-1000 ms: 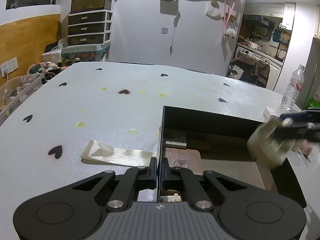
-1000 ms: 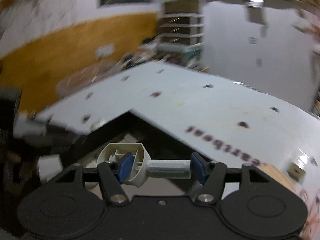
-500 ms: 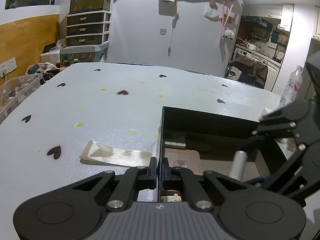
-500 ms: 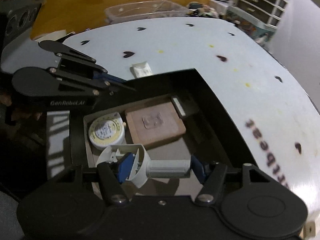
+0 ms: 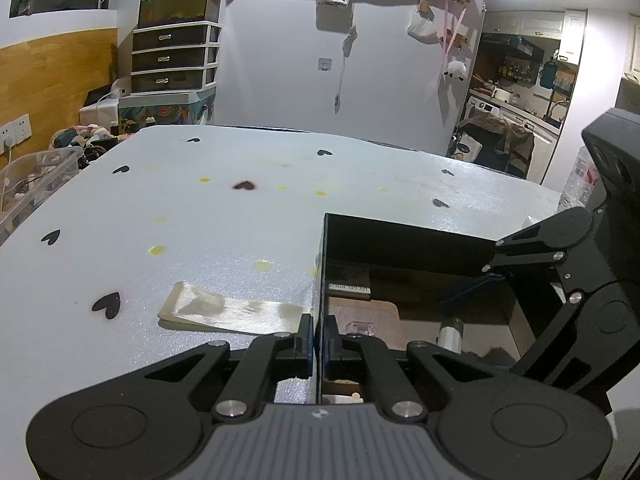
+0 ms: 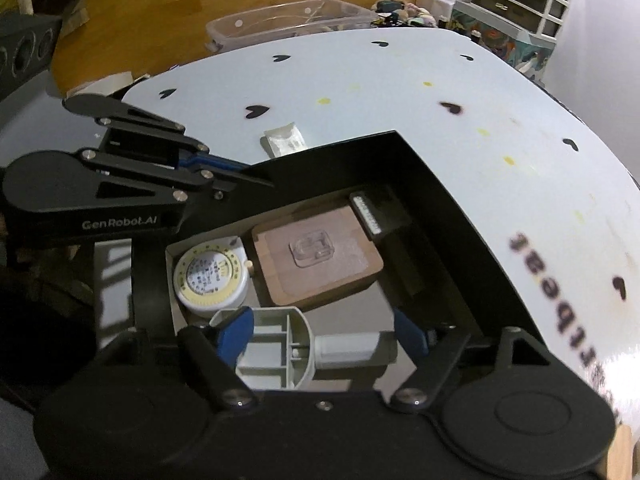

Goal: Organize rigid objects
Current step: 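Carry the white holder into the black box and lower it, then release the holder and withdraw the right tool toward the wooden lid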

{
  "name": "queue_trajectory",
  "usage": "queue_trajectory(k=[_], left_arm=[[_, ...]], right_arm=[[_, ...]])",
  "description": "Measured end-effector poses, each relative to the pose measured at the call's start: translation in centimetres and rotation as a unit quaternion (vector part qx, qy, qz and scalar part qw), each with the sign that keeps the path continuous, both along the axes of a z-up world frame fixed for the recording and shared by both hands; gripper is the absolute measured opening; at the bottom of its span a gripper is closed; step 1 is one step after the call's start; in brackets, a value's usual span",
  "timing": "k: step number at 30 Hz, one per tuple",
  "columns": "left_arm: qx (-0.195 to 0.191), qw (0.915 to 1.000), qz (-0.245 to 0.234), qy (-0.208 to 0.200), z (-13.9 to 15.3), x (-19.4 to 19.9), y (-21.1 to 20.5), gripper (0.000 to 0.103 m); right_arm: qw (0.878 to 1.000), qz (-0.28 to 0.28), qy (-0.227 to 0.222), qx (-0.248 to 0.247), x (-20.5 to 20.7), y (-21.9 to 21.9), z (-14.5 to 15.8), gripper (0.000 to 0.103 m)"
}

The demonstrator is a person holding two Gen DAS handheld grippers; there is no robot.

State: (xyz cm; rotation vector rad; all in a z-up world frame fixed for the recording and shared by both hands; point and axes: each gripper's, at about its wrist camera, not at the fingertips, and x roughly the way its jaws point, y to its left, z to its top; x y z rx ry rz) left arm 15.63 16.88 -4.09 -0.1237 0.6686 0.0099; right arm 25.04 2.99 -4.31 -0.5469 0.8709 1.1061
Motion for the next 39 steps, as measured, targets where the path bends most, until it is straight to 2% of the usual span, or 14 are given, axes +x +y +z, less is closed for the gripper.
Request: queue_trajectory(k=[6, 10, 12, 19, 26, 34, 39], left_arm=[[0.000, 1.0000, 0.000, 0.000, 0.0, 0.0, 0.0, 0.004], [0.000, 1.0000, 0.000, 0.000, 0.0, 0.0, 0.0, 0.004], [0.000, 1.0000, 0.000, 0.000, 0.0, 0.0, 0.0, 0.004], [0.001, 1.0000, 0.000, 0.001, 0.0, 0.0, 0.0, 0.004], [0.002, 1.0000, 0.000, 0.002, 0.0, 0.0, 0.1, 0.004], [0.002, 1.0000, 0.000, 0.002, 0.0, 0.0, 0.1, 0.004], [0.001, 1.0000, 0.001, 0.002, 0.0, 0.0, 0.1, 0.004]], right_arm=[[0.998, -0.051, 0.034, 0.028, 0.8, -1.6, 0.8, 0.082], [0.996, -0.079, 0.046, 0.021, 1.4, -2.2, 0.4, 0.070], [0.994, -0.083, 0.062, 0.020, 1.7, -2.3, -0.1, 0.065], [0.993, -0.064, 0.087, 0.046, 1.0, -1.5, -0.4, 0.060], [0.993, -0.053, 0.093, 0.050, 0.3, -1.2, -0.4, 0.060], [0.990, -0.075, 0.088, 0.075, -0.3, -2.9, 0.7, 0.060], [0.989, -0.092, 0.069, 0.097, -1.2, -4.5, 2.0, 0.067]])
